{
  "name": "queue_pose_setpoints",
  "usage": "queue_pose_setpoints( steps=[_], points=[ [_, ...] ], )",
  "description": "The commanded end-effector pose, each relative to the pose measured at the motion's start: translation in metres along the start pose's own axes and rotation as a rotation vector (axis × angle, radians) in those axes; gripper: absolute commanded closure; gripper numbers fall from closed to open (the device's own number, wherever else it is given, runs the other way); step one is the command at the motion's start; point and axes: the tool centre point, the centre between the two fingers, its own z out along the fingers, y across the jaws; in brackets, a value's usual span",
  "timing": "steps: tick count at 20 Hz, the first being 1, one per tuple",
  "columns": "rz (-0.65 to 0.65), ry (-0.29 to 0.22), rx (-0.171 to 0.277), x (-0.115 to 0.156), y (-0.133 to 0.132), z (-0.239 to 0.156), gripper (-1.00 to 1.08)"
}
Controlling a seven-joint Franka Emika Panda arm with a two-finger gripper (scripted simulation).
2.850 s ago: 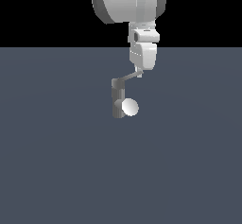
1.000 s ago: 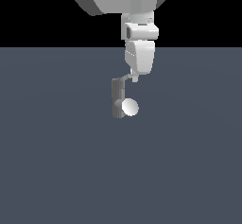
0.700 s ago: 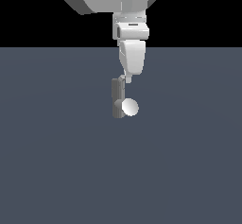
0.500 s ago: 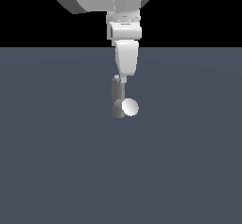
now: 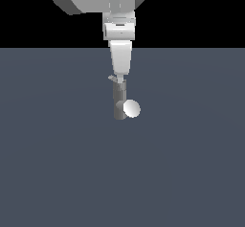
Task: Turn on the faucet by rotating a designated handle.
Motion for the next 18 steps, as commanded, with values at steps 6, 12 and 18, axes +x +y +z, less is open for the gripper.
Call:
queue_pose_setpoints(
  steps=[6,12,18],
  points=[
    [-0.06,-0.008,-0.017,-0.063,-0.016,0.011,1.08],
    [0.011,0.001,-0.003,-0.027,-0.028,0.001,1.08],
    [-0.009,-0.002,-0.008,-0.041,-0.044,0.004,1.08]
  ],
)
